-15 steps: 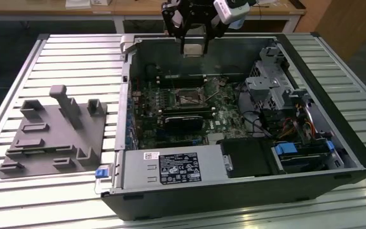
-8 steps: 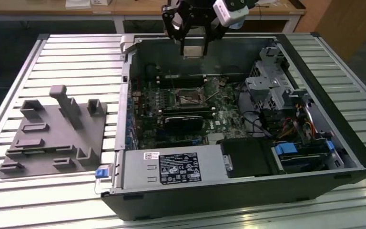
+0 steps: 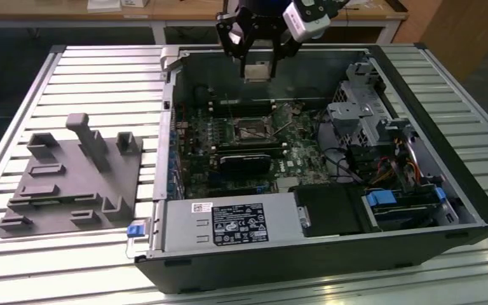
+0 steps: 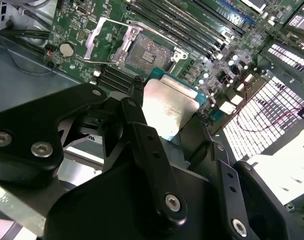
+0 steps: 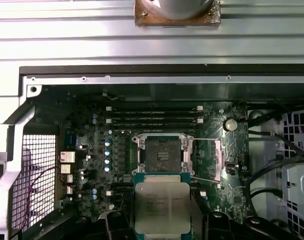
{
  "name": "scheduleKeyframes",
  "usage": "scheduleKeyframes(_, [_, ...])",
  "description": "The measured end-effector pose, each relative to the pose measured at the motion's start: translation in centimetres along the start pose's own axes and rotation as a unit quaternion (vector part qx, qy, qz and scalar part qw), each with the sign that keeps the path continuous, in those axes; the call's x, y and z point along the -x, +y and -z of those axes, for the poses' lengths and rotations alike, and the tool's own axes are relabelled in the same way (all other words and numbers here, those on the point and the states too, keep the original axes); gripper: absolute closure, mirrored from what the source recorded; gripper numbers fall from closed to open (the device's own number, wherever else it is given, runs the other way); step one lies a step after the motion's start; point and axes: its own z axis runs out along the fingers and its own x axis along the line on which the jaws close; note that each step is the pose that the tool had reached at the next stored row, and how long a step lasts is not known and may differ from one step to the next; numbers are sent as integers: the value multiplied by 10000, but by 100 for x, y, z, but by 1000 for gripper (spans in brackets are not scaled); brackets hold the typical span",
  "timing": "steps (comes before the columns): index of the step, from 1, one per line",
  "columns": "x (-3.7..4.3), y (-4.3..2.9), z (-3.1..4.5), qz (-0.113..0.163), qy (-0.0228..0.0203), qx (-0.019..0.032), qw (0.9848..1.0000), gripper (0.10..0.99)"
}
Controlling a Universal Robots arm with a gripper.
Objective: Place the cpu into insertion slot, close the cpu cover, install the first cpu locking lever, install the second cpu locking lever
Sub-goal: 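Place the cpu into insertion slot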
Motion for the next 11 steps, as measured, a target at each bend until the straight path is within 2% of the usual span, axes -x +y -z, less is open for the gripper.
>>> scheduleKeyframes(11, [2, -11, -122, 0, -1, 0, 10000, 549])
